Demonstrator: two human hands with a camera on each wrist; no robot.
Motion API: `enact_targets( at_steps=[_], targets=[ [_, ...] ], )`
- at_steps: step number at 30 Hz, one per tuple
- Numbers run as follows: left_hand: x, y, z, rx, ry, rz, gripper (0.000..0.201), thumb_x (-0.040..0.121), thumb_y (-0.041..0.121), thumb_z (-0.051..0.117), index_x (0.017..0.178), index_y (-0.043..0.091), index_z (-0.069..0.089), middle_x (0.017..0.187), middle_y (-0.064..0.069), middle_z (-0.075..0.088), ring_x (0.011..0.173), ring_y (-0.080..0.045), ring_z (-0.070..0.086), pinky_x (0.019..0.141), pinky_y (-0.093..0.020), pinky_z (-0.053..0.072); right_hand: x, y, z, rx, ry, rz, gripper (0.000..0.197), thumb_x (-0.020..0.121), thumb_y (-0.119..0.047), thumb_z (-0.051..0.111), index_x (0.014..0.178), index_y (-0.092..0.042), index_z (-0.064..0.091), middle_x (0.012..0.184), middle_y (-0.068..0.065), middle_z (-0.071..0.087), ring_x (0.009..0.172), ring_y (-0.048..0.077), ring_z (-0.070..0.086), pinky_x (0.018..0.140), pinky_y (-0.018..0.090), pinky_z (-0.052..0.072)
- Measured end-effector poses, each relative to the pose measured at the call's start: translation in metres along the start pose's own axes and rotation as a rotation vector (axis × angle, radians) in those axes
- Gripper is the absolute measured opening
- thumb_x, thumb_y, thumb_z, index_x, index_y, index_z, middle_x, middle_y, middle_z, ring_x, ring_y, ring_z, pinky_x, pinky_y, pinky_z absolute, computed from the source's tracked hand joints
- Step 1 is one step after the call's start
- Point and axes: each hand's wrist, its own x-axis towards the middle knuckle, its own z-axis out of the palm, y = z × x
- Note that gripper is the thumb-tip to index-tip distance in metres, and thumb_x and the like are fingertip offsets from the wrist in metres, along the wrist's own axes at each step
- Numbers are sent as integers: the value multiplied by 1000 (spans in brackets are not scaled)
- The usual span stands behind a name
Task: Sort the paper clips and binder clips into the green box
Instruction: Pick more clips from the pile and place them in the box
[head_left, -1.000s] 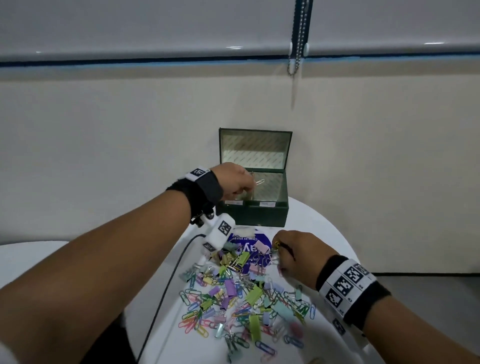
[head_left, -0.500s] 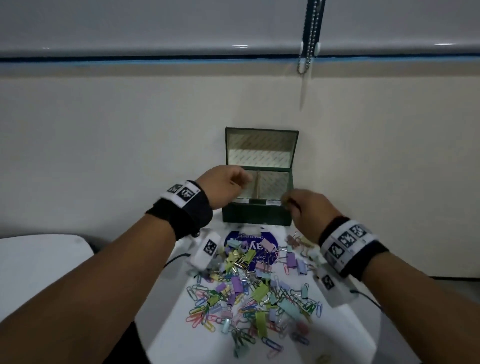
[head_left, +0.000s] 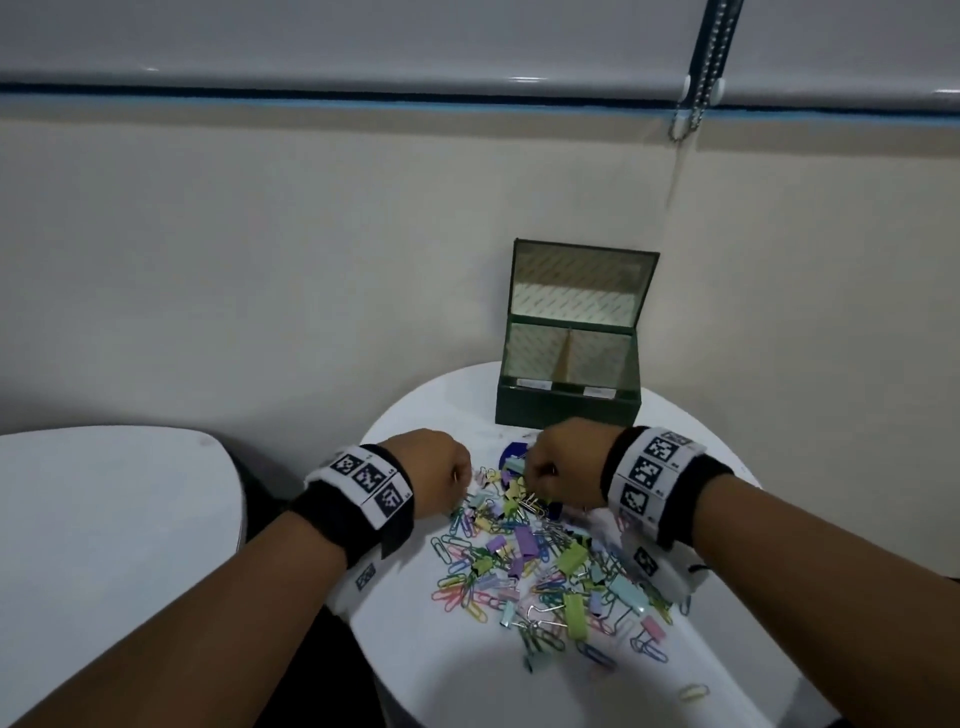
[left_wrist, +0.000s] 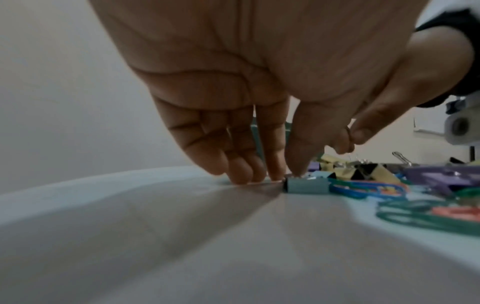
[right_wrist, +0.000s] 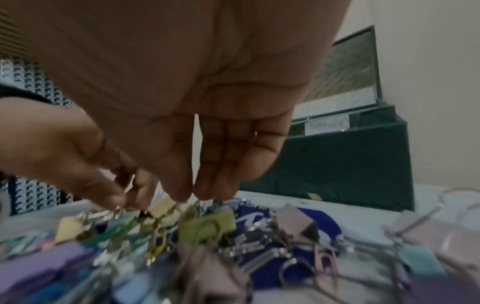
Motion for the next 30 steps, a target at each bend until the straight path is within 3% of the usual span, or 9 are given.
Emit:
enact_targets(
  at_steps=[2, 5, 12, 15, 18, 23, 25, 28, 30],
  targets=[
    [-1, 0, 1, 17, 16, 7, 15, 88, 20, 55, 93, 28, 67, 91, 5, 66, 89, -19, 61, 83, -32, 52, 3, 1, 4, -59, -2, 50, 22, 94, -25, 55, 104, -19, 74, 103, 3, 69, 94, 24, 65, 86, 37, 55],
    [-2, -4, 2, -12, 28, -28, 30, 87, 19, 56, 113, 27, 67, 114, 2, 67, 106, -20, 60, 94, -35, 50, 2, 3, 4, -111, 38, 115, 24, 93, -32, 57, 111, -24, 70, 109, 2, 58, 98, 24, 61, 88, 38, 54],
    [-20, -9, 8, -109, 42, 12, 44, 79, 28, 71, 123, 27, 66, 117, 8, 64, 107, -13, 61, 93, -28, 51, 1, -14, 17, 12, -28, 119, 15, 90, -32, 63, 80, -21, 68, 73, -5, 59, 77, 18, 58, 71, 27, 48],
    [-16, -8, 10, -88, 55, 23, 41, 81, 29, 72, 121, 29, 66, 114, 7, 64, 105, -14, 62, 90, -27, 51, 2, -14, 17, 48, -21, 114, 15, 91, -21, 57, 88, -15, 70, 84, 2, 66, 80, 19, 57, 77, 30, 50],
    [-11, -6, 10, -86, 62, 22, 35, 82, 25, 71, 116, 29, 65, 100, 8, 59, 94, -14, 59, 82, -26, 50, 0, -9, 15, 108, -3, 93, 14, 90, -16, 53, 78, -17, 61, 82, 2, 65, 79, 18, 57, 78, 31, 52],
    [-7, -7, 11, -124, 109, 32, 15, 83, 20, 62, 89, 32, 55, 85, 12, 58, 85, -15, 56, 75, -27, 48, -12, 12, -3, 407, 147, 127, 19, 82, -15, 75, 71, -18, 60, 69, -7, 64, 66, 6, 58, 67, 24, 54],
    [-4, -9, 10, -115, 139, 20, 12, 84, 18, 56, 84, 30, 55, 79, 13, 55, 83, -16, 55, 73, -27, 46, -14, 21, -6, 559, 194, 153, 17, 81, -14, 79, 75, -18, 63, 66, -8, 63, 63, 6, 59, 69, 28, 56],
    [-4, -11, 9, -110, 184, -13, 12, 88, 20, 52, 91, 32, 55, 85, 12, 58, 86, -16, 56, 73, -27, 43, -13, 29, -5, 704, 176, 185, 8, 85, -11, 74, 88, -17, 69, 65, -6, 66, 64, 13, 64, 70, 33, 58],
    [-5, -12, 8, -126, 214, -34, 16, 92, 23, 53, 105, 32, 54, 98, 9, 59, 90, -16, 57, 75, -26, 40, -12, 32, -5, 695, 176, 211, 4, 89, -13, 70, 88, -16, 72, 67, -4, 69, 57, 8, 62, 60, 23, 55]
  ],
)
